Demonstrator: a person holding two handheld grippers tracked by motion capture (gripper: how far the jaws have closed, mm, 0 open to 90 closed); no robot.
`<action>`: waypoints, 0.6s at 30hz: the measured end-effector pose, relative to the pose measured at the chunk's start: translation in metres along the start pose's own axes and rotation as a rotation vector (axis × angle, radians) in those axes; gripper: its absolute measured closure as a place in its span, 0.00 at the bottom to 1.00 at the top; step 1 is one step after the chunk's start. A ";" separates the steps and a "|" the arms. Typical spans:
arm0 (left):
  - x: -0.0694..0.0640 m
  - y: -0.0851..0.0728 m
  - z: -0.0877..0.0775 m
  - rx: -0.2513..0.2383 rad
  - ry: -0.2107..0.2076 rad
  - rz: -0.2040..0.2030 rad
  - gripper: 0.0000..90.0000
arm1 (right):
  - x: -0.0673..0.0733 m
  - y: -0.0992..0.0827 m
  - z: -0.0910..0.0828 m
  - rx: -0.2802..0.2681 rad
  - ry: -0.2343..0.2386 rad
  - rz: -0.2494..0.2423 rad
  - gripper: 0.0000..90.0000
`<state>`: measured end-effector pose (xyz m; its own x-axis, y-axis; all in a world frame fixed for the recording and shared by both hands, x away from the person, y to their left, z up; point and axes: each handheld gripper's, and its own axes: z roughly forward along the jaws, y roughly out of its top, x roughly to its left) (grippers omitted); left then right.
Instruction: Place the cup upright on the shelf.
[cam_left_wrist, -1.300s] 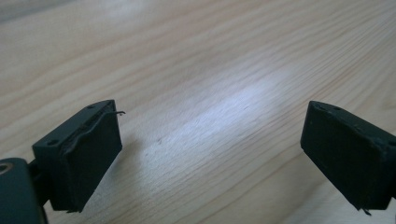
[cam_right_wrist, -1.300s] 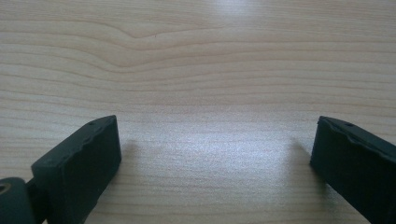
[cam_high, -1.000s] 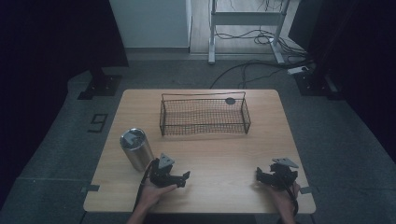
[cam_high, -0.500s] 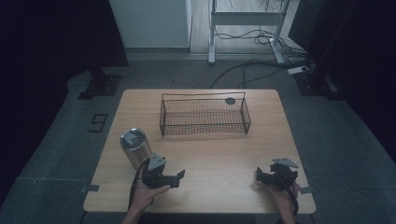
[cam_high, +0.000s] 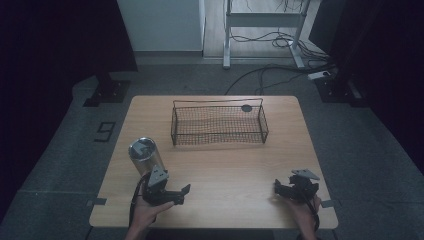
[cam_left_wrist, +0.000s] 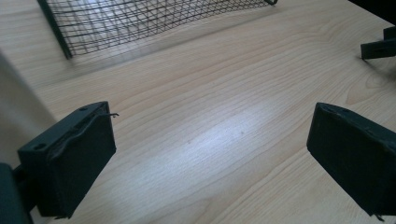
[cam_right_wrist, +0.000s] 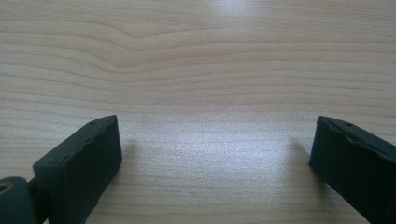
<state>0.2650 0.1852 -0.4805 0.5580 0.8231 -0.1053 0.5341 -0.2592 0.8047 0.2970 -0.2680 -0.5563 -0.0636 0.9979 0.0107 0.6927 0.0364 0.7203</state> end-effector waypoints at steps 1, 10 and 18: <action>0.000 0.000 0.000 0.000 0.000 0.000 0.01 | 0.000 0.000 0.000 0.000 0.000 0.000 0.02; 0.013 -0.005 -0.019 0.003 0.040 -0.028 0.01 | 0.000 0.000 0.000 -0.001 -0.001 0.001 0.02; 0.025 -0.010 -0.032 -0.019 0.073 -0.050 0.01 | 0.000 0.000 0.000 -0.001 -0.001 0.001 0.02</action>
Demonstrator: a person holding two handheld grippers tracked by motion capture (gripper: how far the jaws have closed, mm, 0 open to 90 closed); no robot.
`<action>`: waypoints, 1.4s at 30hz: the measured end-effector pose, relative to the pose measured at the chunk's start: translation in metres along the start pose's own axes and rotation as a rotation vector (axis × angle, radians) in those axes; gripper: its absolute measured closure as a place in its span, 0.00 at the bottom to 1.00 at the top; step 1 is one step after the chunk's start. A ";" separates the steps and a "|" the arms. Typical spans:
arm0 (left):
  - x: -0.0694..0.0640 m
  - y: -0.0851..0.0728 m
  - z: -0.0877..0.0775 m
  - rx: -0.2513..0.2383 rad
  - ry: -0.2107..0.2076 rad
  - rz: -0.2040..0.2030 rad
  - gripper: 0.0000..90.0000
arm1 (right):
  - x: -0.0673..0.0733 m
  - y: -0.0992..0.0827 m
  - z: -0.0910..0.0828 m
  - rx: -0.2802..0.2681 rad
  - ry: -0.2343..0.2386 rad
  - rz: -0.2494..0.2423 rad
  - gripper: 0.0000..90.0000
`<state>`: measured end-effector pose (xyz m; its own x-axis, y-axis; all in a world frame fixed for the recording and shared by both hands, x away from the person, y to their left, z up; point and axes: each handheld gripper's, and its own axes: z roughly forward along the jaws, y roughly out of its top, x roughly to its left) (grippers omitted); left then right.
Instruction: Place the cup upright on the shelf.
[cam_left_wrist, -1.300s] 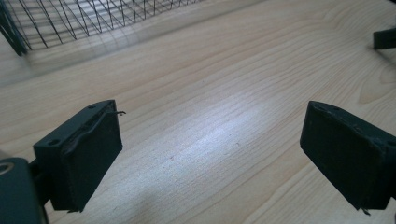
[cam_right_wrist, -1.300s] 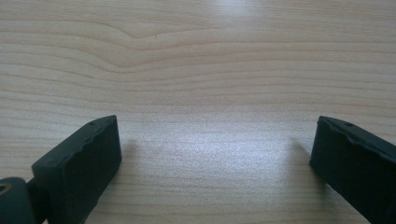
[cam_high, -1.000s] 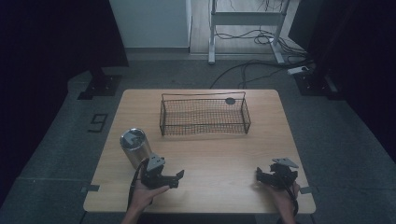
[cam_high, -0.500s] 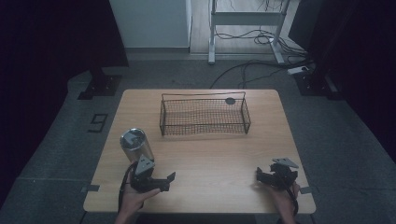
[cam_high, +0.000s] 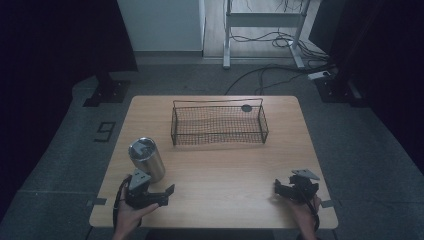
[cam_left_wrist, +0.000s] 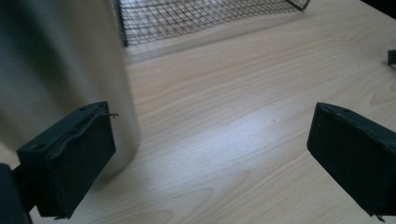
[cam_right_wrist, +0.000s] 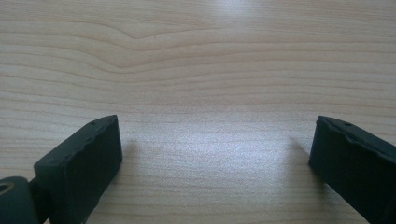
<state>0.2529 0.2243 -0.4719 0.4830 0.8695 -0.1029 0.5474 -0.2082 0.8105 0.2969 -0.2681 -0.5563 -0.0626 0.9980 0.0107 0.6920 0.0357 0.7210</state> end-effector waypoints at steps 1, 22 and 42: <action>0.004 0.000 -0.003 -0.012 0.008 -0.006 0.01 | 0.000 0.000 0.000 0.000 0.000 0.001 0.02; 0.032 0.000 -0.016 -0.049 0.072 -0.071 0.00 | 0.000 0.000 0.000 0.000 0.000 0.000 0.03; 0.046 0.003 -0.005 -0.059 0.119 -0.077 0.00 | 0.000 0.000 0.000 -0.001 0.001 0.000 0.03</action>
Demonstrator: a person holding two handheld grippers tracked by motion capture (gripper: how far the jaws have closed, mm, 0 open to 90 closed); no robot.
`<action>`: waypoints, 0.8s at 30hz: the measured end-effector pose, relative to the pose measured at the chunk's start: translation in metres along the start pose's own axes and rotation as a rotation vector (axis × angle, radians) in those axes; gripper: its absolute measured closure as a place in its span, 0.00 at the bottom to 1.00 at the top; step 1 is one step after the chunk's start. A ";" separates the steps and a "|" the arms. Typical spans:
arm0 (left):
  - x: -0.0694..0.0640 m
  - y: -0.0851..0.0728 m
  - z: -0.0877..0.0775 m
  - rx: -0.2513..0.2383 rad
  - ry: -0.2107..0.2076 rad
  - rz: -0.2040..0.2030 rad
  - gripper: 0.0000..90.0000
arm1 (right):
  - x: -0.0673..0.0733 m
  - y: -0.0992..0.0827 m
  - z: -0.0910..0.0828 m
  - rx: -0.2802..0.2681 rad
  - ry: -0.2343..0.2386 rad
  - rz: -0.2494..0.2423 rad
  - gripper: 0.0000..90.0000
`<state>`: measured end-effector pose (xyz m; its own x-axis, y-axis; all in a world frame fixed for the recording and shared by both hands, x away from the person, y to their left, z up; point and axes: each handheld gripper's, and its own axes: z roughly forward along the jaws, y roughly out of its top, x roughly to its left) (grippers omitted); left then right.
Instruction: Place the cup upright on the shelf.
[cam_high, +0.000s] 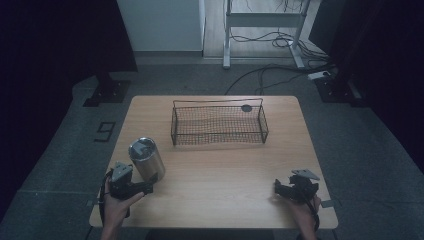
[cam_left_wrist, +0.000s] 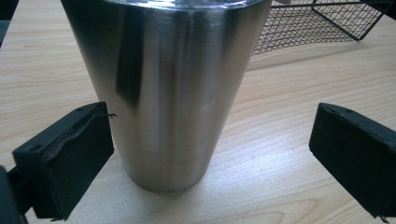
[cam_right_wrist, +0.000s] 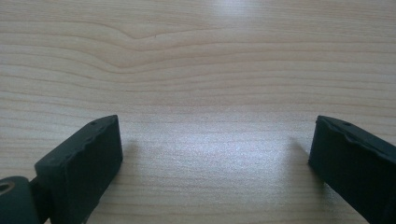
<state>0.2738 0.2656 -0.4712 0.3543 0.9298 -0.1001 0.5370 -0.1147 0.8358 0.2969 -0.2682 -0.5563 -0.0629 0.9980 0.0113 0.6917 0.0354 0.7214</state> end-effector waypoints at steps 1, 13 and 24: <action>0.000 0.000 0.000 0.001 -0.001 0.000 0.00 | 0.000 0.000 0.000 0.000 0.000 0.000 0.03; 0.009 0.005 0.006 -0.009 0.018 -0.016 0.00 | 0.000 0.000 0.000 0.000 -0.001 0.000 0.03; 0.013 0.013 0.015 -0.023 0.025 -0.016 0.00 | 0.000 0.000 0.000 0.000 -0.001 0.000 0.03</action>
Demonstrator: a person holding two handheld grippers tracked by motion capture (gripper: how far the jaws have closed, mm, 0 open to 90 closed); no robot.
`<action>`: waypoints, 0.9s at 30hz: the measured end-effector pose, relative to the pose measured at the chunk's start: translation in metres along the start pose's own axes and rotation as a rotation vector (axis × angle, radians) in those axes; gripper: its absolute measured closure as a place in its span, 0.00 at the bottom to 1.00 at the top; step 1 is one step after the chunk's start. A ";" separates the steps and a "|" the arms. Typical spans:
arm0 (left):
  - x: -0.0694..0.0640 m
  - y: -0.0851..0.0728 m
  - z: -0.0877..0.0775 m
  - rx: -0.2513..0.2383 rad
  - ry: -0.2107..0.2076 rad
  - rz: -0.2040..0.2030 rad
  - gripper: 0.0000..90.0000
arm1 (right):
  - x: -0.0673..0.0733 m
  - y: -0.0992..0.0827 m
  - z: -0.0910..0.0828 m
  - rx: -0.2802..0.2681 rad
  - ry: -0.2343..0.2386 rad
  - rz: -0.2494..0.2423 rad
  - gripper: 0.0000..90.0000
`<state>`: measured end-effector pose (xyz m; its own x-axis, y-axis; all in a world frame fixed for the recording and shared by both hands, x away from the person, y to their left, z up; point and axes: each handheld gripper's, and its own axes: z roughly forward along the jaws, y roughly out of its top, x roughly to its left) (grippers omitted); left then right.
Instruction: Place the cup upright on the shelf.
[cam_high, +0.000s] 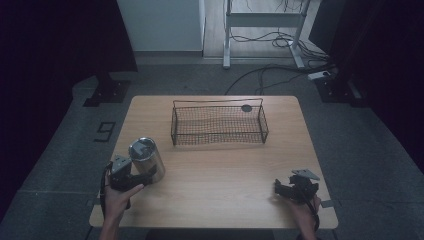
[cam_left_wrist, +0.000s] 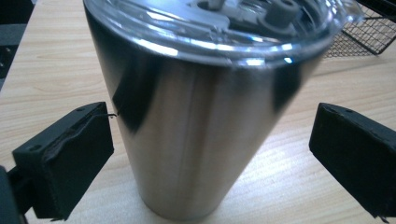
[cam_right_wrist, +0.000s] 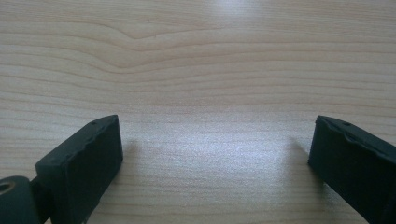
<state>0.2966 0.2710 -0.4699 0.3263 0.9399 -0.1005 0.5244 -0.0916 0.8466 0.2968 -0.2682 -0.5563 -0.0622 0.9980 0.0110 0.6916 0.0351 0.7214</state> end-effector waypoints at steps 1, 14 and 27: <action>0.001 0.001 0.001 -0.002 0.000 -0.002 0.00 | 0.000 0.000 0.000 0.000 0.000 0.000 0.03; 0.005 0.012 0.010 -0.012 0.003 -0.011 0.00 | 0.000 0.000 0.000 0.000 0.000 0.000 0.03; 0.001 0.021 0.033 0.008 0.039 -0.022 0.00 | 0.000 0.000 0.000 0.000 -0.002 0.001 0.03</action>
<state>0.3342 0.2594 -0.4697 0.2841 0.9537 -0.0988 0.5372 -0.0730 0.8403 0.2968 -0.2682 -0.5562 -0.0602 0.9981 0.0106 0.6913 0.0341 0.7218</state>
